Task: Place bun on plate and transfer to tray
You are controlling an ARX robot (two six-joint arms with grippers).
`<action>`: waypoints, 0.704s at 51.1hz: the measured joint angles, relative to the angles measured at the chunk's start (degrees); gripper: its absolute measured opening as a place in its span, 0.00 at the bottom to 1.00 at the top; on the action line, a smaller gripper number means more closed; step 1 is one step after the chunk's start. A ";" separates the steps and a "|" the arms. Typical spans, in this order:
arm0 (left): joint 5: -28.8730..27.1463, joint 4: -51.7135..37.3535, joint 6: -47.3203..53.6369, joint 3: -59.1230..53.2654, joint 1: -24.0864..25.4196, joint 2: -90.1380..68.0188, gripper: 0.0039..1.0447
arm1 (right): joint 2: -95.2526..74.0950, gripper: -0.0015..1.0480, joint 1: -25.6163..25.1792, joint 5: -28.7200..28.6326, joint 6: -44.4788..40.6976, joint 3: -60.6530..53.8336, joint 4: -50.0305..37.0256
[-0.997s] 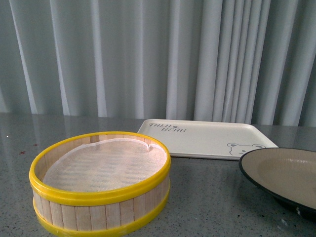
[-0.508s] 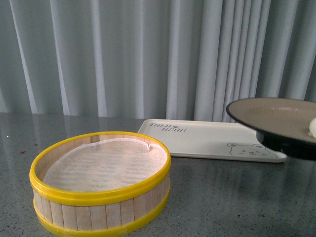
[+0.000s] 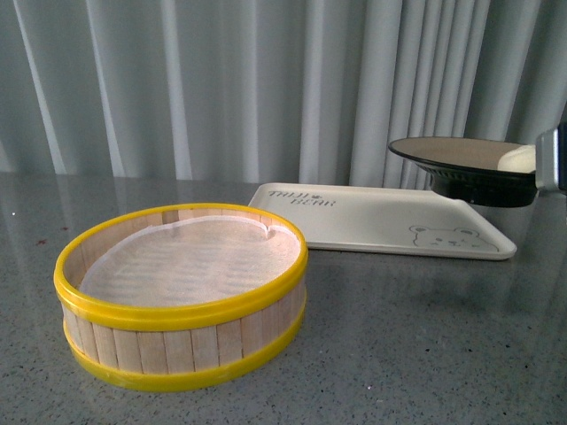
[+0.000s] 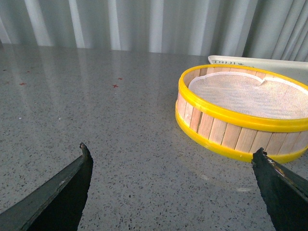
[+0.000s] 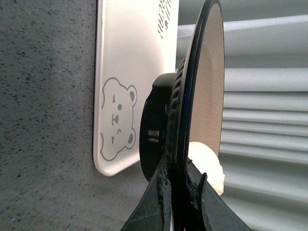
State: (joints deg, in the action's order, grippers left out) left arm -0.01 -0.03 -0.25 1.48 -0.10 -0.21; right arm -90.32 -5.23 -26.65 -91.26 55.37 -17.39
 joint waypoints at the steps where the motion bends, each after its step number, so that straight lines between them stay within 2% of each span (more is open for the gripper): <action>1: 0.00 0.00 0.00 0.00 0.00 0.00 0.94 | -1.05 0.02 0.04 -0.09 -0.24 0.96 0.02; 27: 0.00 0.00 0.00 0.00 0.00 0.00 0.94 | -15.50 0.02 4.33 -0.96 -4.48 11.96 5.07; 36: 0.00 0.00 0.00 0.00 0.00 0.00 0.94 | -19.58 0.02 4.22 -0.81 -5.55 16.72 5.73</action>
State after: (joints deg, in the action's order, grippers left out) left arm -0.01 -0.03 -0.25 1.48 -0.10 -0.21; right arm -109.91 -1.02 -27.46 -96.82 72.10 -11.66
